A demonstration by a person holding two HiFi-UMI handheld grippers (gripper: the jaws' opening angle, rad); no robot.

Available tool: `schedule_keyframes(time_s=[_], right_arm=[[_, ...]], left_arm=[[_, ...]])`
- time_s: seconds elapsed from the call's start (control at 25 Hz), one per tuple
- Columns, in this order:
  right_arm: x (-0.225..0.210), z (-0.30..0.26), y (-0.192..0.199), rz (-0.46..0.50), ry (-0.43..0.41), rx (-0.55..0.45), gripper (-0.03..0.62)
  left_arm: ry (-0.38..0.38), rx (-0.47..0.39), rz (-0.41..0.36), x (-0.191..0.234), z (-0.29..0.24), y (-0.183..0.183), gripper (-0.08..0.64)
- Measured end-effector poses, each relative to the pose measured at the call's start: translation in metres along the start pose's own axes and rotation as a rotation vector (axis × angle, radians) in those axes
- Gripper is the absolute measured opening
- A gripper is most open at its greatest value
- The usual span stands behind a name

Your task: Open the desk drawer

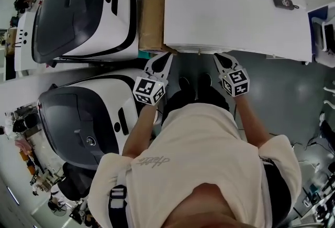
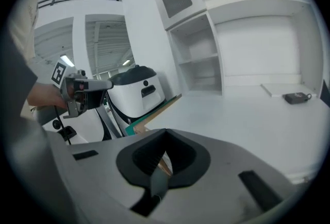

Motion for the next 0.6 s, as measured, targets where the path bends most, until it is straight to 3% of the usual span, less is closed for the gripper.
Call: schedule_keyframes(time_s=[0.2, 0.56, 0.6], right_arm=[[0.012, -0.024, 0.031, -0.031, 0.020, 0.106, -0.005], [0.009, -0.069, 0.065, -0.074, 0.017, 0.213, -0.001], [0.008, -0.075, 0.069, -0.079, 0.014, 0.230, 0.072]], left_arm=[[0.051, 0.039, 0.011, 0.017, -0.008, 0.012, 0.000], [0.066, 0.084, 0.057, 0.039, -0.025, 0.037, 0.000], [0.066, 0.087, 0.058, 0.041, -0.025, 0.038, 0.000]])
Point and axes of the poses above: the fingertips, and each gripper's own axes: z backward along the fingers, x to its left, y out of its underside, the point moved 6 cm from there along z, backward along the fingers, and after that the axes turned 12 degrees about z, right-handed, at the moved point
